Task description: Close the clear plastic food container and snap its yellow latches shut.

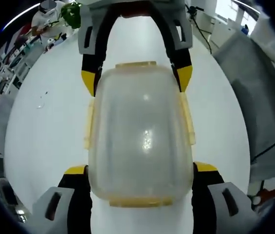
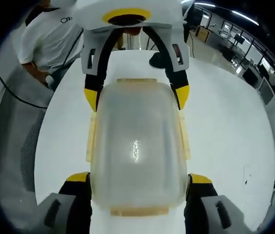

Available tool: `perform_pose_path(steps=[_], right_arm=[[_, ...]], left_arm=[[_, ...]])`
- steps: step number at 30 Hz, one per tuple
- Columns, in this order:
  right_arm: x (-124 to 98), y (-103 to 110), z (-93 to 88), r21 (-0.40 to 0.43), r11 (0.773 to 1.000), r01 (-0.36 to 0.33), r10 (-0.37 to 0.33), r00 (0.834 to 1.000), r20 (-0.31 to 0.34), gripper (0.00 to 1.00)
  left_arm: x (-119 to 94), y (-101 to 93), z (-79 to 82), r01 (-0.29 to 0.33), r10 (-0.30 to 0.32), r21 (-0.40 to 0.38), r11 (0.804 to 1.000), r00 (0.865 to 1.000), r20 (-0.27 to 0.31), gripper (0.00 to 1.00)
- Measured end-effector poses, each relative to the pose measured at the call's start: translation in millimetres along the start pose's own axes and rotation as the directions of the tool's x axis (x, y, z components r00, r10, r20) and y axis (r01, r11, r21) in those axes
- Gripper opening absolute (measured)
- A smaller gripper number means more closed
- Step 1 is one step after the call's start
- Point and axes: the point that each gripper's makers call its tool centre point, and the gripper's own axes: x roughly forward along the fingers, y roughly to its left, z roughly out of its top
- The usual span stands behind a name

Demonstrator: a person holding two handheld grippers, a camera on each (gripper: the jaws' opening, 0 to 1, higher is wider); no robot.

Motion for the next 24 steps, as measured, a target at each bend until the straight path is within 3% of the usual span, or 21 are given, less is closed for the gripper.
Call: perform_pose_path(steps=[11, 13, 14, 16, 18, 24], right_arm=[[-3, 2, 1.5, 0.008, 1.000, 0.008, -0.008, 0.999, 0.031, 0.79], [-6, 3, 3.3, -0.005, 1.000, 0.022, -0.022, 0.999, 0.038, 0.78], [-7, 0, 5.3, -0.007, 0.999, 0.044, -0.044, 0.998, 0.044, 0.80], [-8, -4, 9.4, 0.034, 0.997, 0.072, -0.074, 0.996, 0.059, 0.97], [-10, -1, 12.4, 0.049, 0.996, 0.073, -0.076, 0.995, 0.065, 0.99], [-15, 6, 14.3, 0.056, 0.993, 0.099, -0.103, 0.992, 0.069, 0.99]], left_arm=[[-2, -3.0, 1.0, 0.001, -0.001, 0.017, 1.000, 1.000, 0.008, 0.85], [-4, -0.5, 7.0, -0.031, 0.031, -0.007, 1.000, 0.998, 0.046, 1.00], [-7, -2.9, 5.5, -0.017, 0.018, -0.028, 0.999, 0.999, 0.041, 0.99], [-9, -3.9, 2.9, -0.028, 0.029, -0.024, 0.999, 0.999, 0.035, 0.99], [-11, -0.9, -4.2, -0.054, 0.054, -0.002, 0.999, 0.999, -0.003, 0.99], [-18, -6.3, -4.8, -0.071, 0.071, -0.035, 0.997, 0.998, 0.001, 0.99]])
